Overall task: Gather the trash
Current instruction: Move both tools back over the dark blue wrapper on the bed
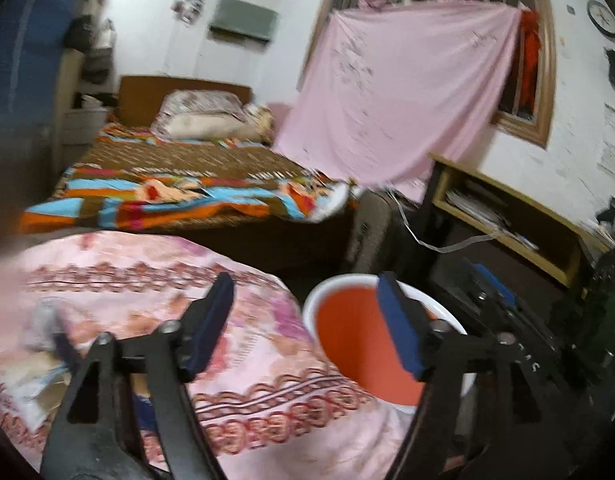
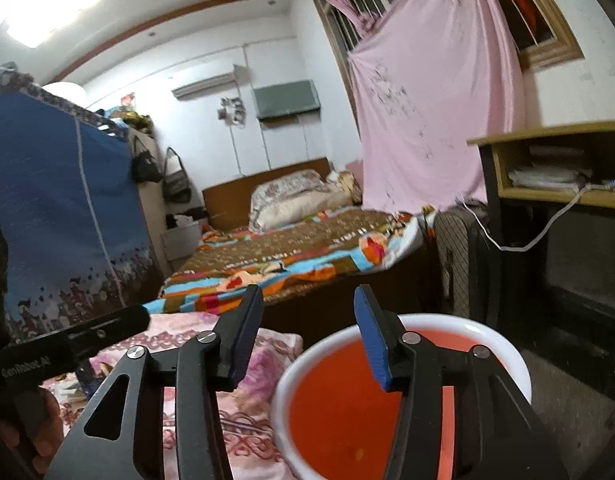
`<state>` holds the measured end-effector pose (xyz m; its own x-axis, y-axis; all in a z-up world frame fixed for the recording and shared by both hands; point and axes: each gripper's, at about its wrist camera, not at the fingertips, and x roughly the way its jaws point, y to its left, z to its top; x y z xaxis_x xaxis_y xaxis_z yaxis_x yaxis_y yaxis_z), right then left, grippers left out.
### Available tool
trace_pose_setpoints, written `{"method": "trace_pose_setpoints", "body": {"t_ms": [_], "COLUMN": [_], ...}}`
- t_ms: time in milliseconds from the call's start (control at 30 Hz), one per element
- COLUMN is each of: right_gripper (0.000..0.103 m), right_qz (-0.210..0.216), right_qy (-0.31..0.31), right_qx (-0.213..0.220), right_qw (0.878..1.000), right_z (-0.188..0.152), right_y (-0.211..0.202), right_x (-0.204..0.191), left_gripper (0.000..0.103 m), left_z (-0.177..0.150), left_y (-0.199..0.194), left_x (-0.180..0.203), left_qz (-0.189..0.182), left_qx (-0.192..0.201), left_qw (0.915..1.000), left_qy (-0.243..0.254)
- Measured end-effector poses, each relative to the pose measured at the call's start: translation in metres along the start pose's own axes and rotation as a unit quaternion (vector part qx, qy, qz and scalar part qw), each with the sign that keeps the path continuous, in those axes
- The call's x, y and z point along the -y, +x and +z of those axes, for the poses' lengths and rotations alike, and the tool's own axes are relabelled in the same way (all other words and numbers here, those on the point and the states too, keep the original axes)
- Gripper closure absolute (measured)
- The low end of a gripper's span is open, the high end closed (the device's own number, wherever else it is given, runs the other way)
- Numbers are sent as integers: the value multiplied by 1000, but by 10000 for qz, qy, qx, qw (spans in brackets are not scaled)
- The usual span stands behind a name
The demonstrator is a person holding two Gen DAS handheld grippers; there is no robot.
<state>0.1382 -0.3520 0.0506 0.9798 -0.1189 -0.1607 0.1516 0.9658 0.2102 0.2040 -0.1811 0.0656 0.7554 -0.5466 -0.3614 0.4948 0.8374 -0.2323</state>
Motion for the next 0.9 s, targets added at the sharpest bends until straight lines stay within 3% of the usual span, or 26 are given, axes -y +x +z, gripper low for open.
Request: {"method": "trace_pose_setpoints", "body": {"t_ms": [33,67,100,133,267,633,900], "right_gripper": [43,23,16,9,0,0,0], "right_qz": [32,70,98,127,330,993,1486], "right_qy": [-18,-26,-18,-8,-52,-324,-642], "right_qx": [40,103,202,296,607,1043,910], "right_qw": [10000,9999,9997,9995,9976,9890,9826], "right_z": [1,1,1,2,3,1,-7], "right_y": [-1,-2,-5,-7,-15,-27,-22], "right_x": [-3,-6,-9,-11,-22,-64,-103], "left_gripper": [33,28,25,15,11,11,11], "left_z": [0,-1,-1,-2,-6,-23,-33], "left_y": [-8,-14,-19,-24,-45,-103,-135], "left_x": [-5,-9,-13,-16,-27,-62,-100], "left_qz": [127,241,342,445,937,1744,2312], "left_qx": [137,248,339,427,894,1364,1457], "left_qw": [9998,9994,9988,9980,9914,9750,9615], "left_qy": [-49,-88,-118,-147,-191,-185,-272]}}
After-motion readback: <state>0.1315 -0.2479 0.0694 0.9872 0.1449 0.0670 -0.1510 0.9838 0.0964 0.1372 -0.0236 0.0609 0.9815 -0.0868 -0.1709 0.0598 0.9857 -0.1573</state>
